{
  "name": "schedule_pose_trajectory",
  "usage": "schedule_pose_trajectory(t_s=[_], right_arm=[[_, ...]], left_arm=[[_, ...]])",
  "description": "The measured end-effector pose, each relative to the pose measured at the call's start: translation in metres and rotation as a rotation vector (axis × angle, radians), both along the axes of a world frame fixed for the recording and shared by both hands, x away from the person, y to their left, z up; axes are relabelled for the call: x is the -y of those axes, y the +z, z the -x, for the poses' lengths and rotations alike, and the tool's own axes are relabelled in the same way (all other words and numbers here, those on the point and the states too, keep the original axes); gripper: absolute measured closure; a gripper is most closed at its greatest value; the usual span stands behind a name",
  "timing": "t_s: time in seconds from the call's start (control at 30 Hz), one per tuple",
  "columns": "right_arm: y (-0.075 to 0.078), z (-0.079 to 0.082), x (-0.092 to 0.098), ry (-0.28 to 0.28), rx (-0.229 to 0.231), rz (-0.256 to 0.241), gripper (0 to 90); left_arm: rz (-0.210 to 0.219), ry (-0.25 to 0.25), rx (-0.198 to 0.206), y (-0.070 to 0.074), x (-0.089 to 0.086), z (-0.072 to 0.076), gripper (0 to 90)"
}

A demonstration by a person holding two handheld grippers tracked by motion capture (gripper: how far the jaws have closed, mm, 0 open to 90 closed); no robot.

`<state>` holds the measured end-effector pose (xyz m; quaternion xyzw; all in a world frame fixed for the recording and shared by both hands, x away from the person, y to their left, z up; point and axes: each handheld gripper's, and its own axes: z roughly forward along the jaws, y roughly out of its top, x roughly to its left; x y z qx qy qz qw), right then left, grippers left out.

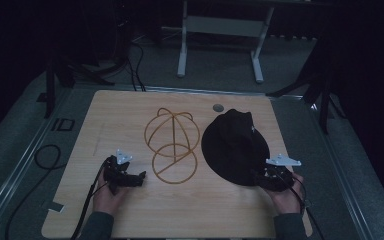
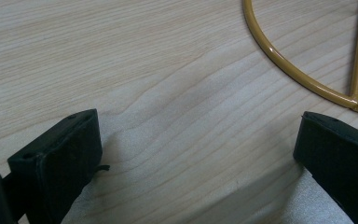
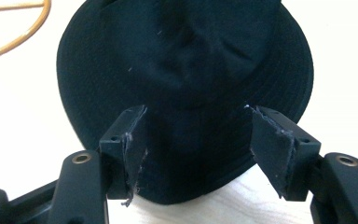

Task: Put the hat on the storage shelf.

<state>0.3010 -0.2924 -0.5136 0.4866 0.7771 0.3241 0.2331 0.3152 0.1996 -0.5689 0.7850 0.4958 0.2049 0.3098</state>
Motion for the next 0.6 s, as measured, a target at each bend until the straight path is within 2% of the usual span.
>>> schedule_pose_trajectory(t_s=[0.13, 0.47, 0.6], right_arm=[[0.006, -0.008, -0.001, 0.010, -0.021, -0.007, 34.8], [0.020, -0.025, -0.012, 0.039, -0.067, 0.015, 32.5], [0.024, -0.033, -0.015, 0.039, -0.086, 0.038, 32.7]], left_arm=[[0.000, 0.000, -0.001, 0.000, 0.000, 0.000, 1.3], [0.002, 0.003, 0.000, 0.000, 0.000, 0.000, 1.3], [0.001, 0.003, -0.001, 0.000, 0.000, 0.000, 1.3]])
